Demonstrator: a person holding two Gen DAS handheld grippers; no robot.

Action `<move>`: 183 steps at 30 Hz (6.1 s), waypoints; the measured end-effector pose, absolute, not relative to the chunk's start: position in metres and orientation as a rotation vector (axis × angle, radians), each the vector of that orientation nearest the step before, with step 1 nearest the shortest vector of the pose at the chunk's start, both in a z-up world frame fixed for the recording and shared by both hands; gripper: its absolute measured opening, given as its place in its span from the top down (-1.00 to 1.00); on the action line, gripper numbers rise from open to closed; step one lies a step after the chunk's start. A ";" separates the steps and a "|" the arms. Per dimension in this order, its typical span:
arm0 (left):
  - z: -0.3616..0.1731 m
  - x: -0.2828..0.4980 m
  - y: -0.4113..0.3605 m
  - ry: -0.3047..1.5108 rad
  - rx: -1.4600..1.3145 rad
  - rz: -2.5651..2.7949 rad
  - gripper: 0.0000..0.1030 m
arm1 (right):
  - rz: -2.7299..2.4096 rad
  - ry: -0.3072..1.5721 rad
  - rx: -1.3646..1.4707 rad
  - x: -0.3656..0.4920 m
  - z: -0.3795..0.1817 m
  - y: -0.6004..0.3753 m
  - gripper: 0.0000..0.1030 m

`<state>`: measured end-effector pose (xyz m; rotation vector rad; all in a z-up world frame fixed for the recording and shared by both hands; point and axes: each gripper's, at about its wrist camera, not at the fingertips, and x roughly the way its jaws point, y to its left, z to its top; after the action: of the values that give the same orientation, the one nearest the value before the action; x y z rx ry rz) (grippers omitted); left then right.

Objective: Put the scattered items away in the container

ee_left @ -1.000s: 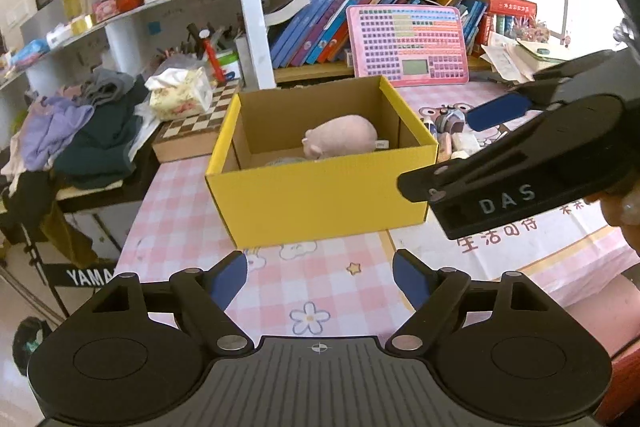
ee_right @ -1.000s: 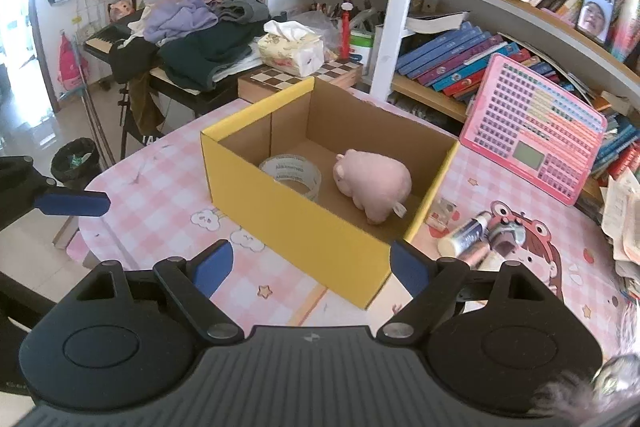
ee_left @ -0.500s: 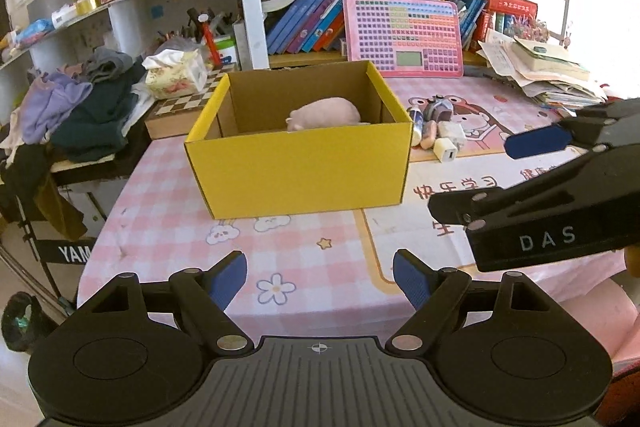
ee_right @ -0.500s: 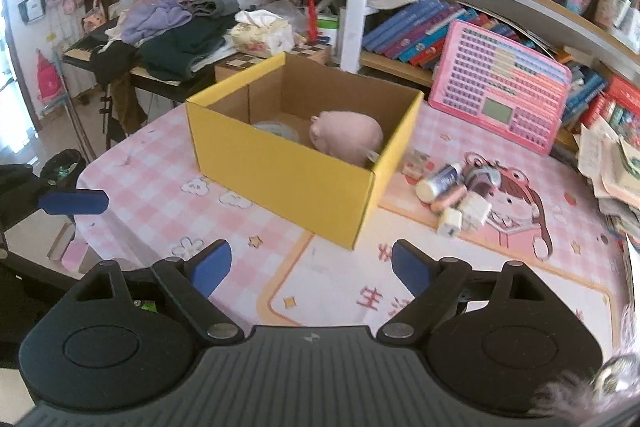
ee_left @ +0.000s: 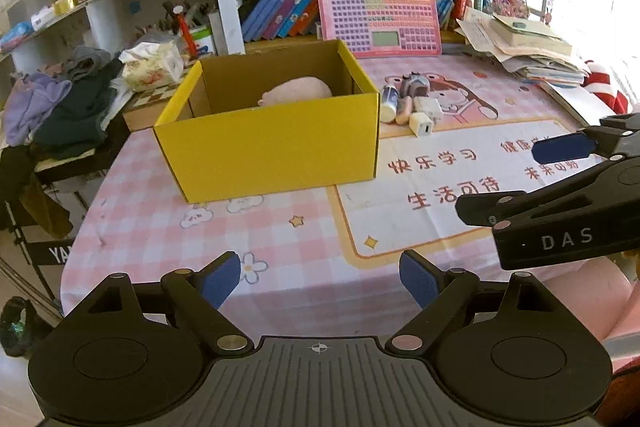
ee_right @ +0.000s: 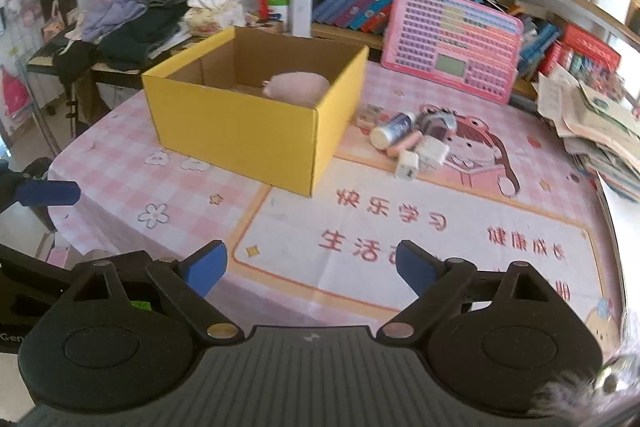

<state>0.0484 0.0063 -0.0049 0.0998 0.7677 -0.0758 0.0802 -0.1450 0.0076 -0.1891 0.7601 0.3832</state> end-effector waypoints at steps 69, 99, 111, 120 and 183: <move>-0.019 0.181 -0.123 0.709 0.195 -0.282 -0.30 | 0.157 0.813 0.013 0.214 -0.014 -0.262 -0.52; -0.066 0.299 -0.168 0.877 0.142 -0.043 0.16 | 0.495 1.019 -0.047 0.404 -0.088 -0.224 -0.13; -0.076 0.327 -0.175 0.901 0.119 0.000 0.24 | 0.477 1.051 -0.089 0.402 -0.095 -0.263 0.12; -0.086 0.340 -0.169 0.919 0.111 0.054 0.29 | 0.526 0.976 -0.163 0.402 -0.093 -0.256 -0.15; -0.009 0.178 -0.087 0.769 0.047 -0.299 0.54 | 0.320 0.899 -0.008 0.218 -0.021 -0.250 0.14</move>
<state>0.1775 -0.0873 -0.0092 0.0467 0.7688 -0.2990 0.2181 -0.2498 -0.0213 -0.0076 0.8988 0.3196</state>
